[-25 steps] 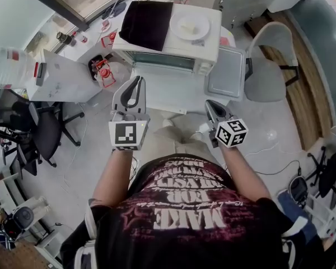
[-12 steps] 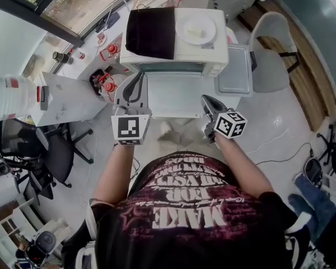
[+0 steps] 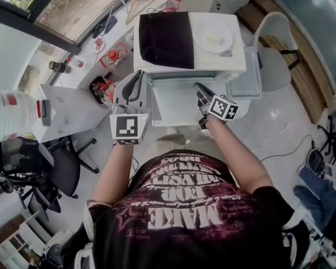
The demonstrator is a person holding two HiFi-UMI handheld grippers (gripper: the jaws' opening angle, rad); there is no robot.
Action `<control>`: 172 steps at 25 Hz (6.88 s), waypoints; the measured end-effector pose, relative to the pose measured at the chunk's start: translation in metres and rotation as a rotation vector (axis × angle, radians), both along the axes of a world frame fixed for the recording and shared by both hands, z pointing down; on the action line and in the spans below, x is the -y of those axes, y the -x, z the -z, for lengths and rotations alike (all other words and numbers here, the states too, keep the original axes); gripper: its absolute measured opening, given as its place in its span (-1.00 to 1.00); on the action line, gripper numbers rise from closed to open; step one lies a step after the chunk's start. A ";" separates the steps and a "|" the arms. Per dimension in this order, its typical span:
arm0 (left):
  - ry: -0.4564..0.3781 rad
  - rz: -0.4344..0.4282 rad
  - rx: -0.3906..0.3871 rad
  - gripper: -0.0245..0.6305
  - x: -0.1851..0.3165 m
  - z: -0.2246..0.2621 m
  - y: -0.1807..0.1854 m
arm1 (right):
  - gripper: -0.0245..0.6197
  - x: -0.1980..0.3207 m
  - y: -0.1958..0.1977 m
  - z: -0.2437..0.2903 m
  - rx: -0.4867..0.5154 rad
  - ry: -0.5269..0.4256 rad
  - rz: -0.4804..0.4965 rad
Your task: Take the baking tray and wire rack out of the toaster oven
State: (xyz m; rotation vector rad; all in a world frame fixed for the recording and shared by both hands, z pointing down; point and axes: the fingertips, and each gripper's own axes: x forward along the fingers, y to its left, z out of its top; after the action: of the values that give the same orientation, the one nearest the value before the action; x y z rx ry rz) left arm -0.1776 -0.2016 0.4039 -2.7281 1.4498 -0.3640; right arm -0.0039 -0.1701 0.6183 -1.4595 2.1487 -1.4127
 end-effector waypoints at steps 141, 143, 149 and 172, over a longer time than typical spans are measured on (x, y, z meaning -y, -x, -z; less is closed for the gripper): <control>0.010 -0.126 -0.023 -0.85 -0.125 0.004 -0.206 | -0.90 -0.205 -0.180 -0.020 0.377 0.213 0.097; 0.007 -0.123 -0.029 -0.85 -0.109 0.005 -0.211 | -0.90 -0.192 -0.189 -0.020 0.366 0.212 0.094; 0.031 -0.087 -0.028 -0.85 -0.096 -0.001 -0.238 | -0.90 -0.168 -0.222 -0.028 0.338 0.230 0.202; 0.059 0.488 -0.018 -0.85 -0.072 -0.028 -0.281 | -0.90 -0.002 -0.327 -0.101 0.116 0.444 0.919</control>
State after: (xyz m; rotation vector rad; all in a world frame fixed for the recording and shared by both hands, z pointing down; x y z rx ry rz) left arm 0.1038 -0.1295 0.4323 -2.3888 2.1342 -0.3975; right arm 0.3235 -0.1682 0.7194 -0.3718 2.6627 -2.2874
